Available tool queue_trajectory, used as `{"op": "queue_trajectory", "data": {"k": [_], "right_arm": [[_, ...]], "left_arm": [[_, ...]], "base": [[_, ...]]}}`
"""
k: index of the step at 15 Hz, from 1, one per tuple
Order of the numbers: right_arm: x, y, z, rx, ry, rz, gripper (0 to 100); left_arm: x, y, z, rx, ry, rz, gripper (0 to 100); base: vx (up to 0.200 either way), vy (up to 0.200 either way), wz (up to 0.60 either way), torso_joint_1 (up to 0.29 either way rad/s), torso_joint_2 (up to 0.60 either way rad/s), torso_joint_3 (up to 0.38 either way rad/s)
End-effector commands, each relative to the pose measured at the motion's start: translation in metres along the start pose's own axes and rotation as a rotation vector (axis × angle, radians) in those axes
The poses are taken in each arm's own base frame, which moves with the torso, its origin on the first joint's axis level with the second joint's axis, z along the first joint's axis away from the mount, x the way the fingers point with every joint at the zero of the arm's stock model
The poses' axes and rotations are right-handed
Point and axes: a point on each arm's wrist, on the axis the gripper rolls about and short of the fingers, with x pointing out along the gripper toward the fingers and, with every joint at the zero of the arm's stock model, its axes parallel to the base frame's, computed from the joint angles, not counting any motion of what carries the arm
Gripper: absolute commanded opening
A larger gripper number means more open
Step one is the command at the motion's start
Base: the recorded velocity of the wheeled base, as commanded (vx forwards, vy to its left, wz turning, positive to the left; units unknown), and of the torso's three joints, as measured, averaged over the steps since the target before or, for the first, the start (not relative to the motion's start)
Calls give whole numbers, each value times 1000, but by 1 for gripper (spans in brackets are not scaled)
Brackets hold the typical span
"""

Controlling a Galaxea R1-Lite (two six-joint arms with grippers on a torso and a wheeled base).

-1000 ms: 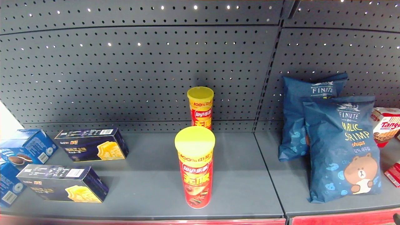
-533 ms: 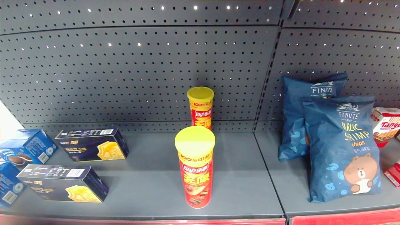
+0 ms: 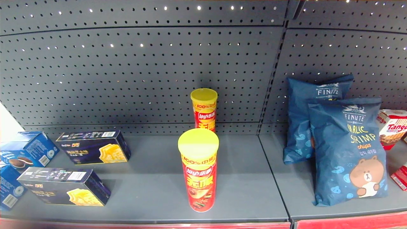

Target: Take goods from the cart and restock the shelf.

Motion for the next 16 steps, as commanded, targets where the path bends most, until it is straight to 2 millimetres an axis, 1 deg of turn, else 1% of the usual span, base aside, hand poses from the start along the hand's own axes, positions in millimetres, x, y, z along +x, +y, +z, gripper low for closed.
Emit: {"op": "queue_trajectory", "data": {"k": [1, 9, 11, 13, 14, 15, 16], "right_arm": [[-1, 0, 0, 0, -12, 3, 100], [-1, 0, 0, 0, -12, 3, 100], [-1, 0, 0, 0, -12, 3, 100], [-1, 0, 0, 0, -12, 5, 100], [-1, 0, 0, 0, -12, 3, 100], [-1, 0, 0, 0, -14, 3, 100], [-1, 0, 0, 0, -12, 3, 100]], "left_arm": [[0, 0, 0, 0, 1, 0, 100], [0, 0, 0, 0, 1, -1, 100], [0, 0, 0, 61, -5, -56, 100], [0, 0, 1, 83, -14, -40, 100], [3, 1, 43, 182, -73, -98, 100], [17, 1, 73, 235, -33, -171, 100], [26, -1, 96, 285, -41, -210, 100]], "base": [[0, 0, 0, 0, 0, 0], [0, 0, 0, 0, 0, 0], [0, 0, 0, 0, 0, 0], [0, 0, 0, 0, 0, 0], [0, 0, 0, 0, 0, 0], [0, 0, 0, 0, 0, 0], [0, 0, 0, 0, 0, 0]]}}
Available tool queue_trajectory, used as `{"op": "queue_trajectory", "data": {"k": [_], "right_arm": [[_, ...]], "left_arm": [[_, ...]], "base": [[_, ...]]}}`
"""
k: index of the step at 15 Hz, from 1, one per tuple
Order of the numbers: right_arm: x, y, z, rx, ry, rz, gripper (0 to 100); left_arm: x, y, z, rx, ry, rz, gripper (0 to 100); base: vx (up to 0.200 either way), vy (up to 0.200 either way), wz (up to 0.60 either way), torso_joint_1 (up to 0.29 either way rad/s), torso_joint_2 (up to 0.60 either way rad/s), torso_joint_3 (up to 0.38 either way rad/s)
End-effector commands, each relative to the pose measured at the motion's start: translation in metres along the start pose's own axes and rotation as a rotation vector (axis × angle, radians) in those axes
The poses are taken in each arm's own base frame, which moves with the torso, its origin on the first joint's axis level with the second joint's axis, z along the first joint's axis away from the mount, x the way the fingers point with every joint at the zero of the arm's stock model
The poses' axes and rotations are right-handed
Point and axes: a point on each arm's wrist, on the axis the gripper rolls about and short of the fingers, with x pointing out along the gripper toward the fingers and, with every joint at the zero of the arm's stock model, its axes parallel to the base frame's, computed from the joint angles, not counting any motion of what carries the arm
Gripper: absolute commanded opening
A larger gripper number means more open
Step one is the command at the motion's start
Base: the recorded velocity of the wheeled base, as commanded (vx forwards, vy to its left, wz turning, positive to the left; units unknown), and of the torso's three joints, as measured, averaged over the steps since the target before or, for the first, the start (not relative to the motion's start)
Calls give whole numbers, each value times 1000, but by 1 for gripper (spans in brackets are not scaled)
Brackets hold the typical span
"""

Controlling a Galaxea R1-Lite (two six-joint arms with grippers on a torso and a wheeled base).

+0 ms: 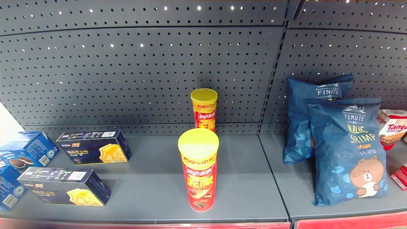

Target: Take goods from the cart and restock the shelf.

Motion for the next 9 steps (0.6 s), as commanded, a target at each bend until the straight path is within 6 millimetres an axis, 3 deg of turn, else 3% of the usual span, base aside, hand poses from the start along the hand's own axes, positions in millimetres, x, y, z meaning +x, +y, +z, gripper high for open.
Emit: {"op": "queue_trajectory", "data": {"k": [1, 2, 3, 4, 5, 7, 8, 9], "right_arm": [[0, 0, 0, 0, 1, 1, 100], [0, 0, 0, 0, 3, 0, 100], [0, 0, 0, 0, 3, 0, 100], [0, 0, 0, 0, 3, 1, 100], [0, 0, 0, 0, 3, 0, 100], [0, 0, 0, 0, 3, 0, 100], [0, 0, 0, 0, 3, 0, 100], [0, 0, 0, 0, 3, 1, 100]], "left_arm": [[51, 13, 88, 174, 37, -183, 100], [78, 13, 118, 215, 38, -222, 100], [93, 12, 132, 219, 41, -236, 100], [134, 8, 155, 216, 64, -290, 100], [157, 5, 165, 213, 75, -324, 100], [207, -8, 163, 208, 130, -375, 100], [217, -11, 158, 204, 151, -384, 100], [242, -22, 141, 200, 196, -399, 100]], "base": [[0, 0, 0, 0, 0, 0], [0, 0, 0, 0, 0, 0], [0, 0, 0, 0, 0, 0], [0, 0, 0, 0, 0, 0], [0, 0, 0, 0, 0, 0], [0, 0, 0, 0, 0, 0], [0, 0, 0, 0, 0, 0], [0, 0, 0, 0, 0, 0]]}}
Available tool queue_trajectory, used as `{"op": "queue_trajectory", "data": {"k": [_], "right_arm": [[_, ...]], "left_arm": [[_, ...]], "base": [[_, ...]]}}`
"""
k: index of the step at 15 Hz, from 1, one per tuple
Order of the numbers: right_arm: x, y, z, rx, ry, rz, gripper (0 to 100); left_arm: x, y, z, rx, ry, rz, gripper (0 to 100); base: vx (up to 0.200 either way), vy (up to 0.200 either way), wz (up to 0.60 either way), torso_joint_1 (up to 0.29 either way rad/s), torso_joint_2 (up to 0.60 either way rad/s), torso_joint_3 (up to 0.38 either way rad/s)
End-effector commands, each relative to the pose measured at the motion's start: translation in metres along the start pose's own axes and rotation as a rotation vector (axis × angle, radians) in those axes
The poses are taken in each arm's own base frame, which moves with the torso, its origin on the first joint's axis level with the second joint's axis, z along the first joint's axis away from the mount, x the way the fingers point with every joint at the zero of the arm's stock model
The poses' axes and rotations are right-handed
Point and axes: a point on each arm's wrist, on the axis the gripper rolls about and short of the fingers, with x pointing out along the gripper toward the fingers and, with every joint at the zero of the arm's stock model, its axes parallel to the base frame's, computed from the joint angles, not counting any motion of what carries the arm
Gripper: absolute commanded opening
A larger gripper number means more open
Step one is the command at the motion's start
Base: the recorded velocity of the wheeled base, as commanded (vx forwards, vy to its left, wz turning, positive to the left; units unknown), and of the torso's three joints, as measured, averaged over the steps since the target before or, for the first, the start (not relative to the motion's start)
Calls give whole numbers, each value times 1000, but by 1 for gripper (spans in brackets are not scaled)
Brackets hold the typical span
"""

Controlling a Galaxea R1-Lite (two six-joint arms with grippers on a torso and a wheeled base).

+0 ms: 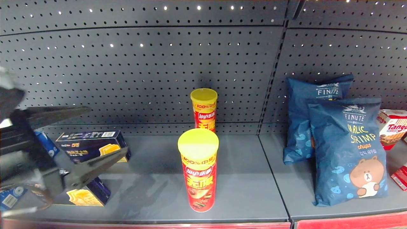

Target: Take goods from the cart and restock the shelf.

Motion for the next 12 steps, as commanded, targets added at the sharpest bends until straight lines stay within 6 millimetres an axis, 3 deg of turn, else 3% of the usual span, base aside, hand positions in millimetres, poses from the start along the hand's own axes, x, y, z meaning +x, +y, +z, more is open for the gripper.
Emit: {"op": "queue_trajectory", "data": {"k": [1, 3, 6, 12], "right_arm": [[0, 0, 0, 0, 2, 1, 100], [0, 0, 0, 0, 2, -1, 100], [0, 0, 0, 0, 2, -1, 100], [0, 0, 0, 0, 2, -1, 100]], "left_arm": [[93, -5, -17, -6, 129, -102, 100], [114, -12, -42, -41, 190, -71, 100], [126, -17, -66, -45, 303, -14, 100], [116, -24, -85, -34, 403, 49, 100]], "base": [[0, 0, 0, 0, 0, 0], [0, 0, 0, 0, 0, 0], [0, 0, 0, 0, 0, 0], [0, 0, 0, 0, 0, 0]]}}
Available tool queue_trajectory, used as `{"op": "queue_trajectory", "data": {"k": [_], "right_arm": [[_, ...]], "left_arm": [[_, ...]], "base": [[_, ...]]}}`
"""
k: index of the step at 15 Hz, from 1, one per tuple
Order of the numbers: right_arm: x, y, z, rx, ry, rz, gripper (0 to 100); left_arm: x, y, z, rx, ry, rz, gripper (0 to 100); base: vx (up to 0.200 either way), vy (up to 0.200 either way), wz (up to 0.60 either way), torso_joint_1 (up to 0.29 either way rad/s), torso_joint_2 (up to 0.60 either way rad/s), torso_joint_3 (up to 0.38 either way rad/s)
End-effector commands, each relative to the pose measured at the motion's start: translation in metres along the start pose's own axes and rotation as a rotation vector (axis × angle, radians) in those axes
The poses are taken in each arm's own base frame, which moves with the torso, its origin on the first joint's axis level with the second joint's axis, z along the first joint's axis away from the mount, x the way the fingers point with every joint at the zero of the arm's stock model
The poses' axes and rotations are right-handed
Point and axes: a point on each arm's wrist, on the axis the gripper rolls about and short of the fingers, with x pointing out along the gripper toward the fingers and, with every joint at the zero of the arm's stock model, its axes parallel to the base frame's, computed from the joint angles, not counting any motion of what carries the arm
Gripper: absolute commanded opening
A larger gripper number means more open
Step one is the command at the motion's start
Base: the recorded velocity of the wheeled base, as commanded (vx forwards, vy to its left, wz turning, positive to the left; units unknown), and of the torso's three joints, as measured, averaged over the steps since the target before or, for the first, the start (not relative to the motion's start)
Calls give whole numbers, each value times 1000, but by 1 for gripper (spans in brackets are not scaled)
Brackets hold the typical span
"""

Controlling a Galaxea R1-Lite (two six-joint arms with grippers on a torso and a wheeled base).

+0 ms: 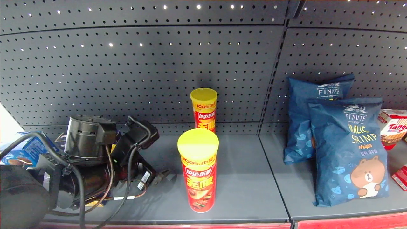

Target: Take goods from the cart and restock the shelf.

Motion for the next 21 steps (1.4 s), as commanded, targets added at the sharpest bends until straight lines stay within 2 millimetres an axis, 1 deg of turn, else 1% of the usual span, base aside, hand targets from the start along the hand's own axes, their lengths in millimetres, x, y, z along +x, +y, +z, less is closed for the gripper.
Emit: {"op": "queue_trajectory", "data": {"k": [1, 2, 6, 9, 12, 18, 21], "right_arm": [[0, 0, 0, 0, 2, 1, 100], [0, 0, 0, 0, 2, 1, 100], [0, 0, 0, 0, 2, -1, 100], [0, 0, 0, 0, 2, -1, 100], [0, 0, 0, 0, 2, 1, 100], [0, 0, 0, 0, 2, -1, 100], [0, 0, 0, 0, 2, -1, 100]], "left_arm": [[-2, -1, -5, 2, 17, 9, 100], [-6, 0, -4, 1, 11, 30, 100], [-9, -3, -3, 5, 13, 56, 100], [-11, -10, 1, -20, 0, 49, 100], [-12, -22, 5, -32, -14, 13, 100], [-12, -28, 8, -30, -19, 15, 100], [-14, -37, 10, -53, -24, 9, 100]], "base": [[0, 0, 0, 0, 0, 0], [0, 0, 0, 0, 0, 0], [0, 0, 0, 0, 0, 0], [0, 0, 0, 0, 0, 0], [0, 0, 0, 0, 0, 0], [0, 0, 0, 0, 0, 0], [0, 0, 0, 0, 0, 0]]}}
